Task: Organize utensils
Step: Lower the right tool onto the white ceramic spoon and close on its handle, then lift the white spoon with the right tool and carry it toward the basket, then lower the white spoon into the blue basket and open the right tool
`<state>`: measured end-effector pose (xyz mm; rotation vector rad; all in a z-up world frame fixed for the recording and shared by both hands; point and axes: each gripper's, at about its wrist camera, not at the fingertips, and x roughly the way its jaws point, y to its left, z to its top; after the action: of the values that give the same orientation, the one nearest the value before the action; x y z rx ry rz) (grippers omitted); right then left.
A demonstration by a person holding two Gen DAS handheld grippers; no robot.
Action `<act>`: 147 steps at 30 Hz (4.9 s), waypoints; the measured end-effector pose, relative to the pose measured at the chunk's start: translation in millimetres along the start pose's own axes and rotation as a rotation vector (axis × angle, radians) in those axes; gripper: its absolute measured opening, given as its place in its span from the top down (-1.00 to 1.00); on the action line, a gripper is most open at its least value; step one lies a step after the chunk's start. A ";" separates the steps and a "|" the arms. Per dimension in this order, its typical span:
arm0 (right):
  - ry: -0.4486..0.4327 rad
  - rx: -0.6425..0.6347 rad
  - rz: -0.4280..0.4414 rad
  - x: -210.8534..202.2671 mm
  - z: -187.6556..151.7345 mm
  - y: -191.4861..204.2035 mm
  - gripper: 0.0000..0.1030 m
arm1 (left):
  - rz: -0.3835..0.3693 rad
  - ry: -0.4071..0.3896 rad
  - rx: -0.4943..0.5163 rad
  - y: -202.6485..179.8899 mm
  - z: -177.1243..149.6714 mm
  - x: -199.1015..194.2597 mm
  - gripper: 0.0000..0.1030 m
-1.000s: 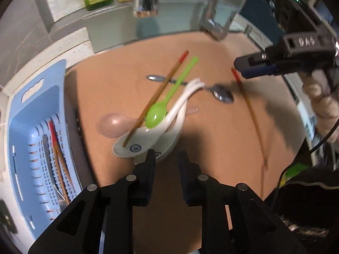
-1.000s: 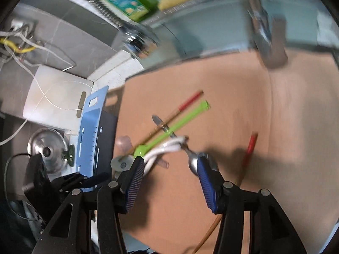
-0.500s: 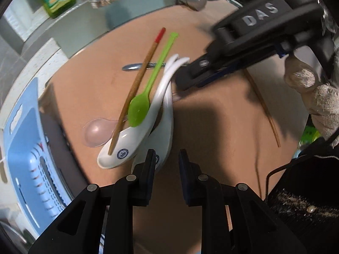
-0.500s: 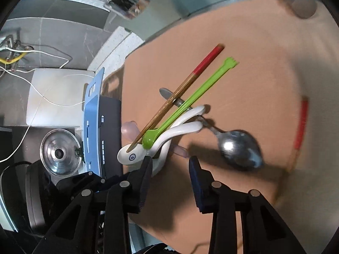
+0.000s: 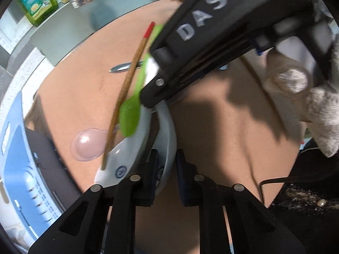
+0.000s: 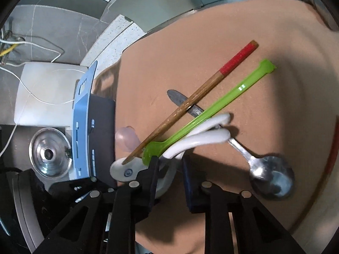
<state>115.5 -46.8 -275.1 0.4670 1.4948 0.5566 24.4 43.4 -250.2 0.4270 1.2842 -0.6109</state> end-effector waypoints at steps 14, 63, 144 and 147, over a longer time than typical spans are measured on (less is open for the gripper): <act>0.021 -0.009 -0.002 -7.5 -13.2 -13.7 0.86 | -0.194 -0.106 -0.146 -12.1 -6.3 -13.1 0.84; -0.035 0.118 -0.153 -71.2 -42.7 -50.4 0.83 | -0.376 -0.211 -0.163 -75.0 -9.0 -13.0 0.82; -0.039 -0.010 0.013 -107.8 -14.5 10.5 0.85 | -0.105 -0.368 -0.254 -23.7 -20.8 -89.1 0.77; 0.007 -0.097 0.026 -78.0 -5.8 58.5 0.85 | -0.059 -0.385 -0.334 4.0 -49.6 -99.2 0.77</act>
<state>106.7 -48.3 -177.8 0.4096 1.4632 0.6496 -26.4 94.9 -166.0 -0.0076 1.0052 -0.4875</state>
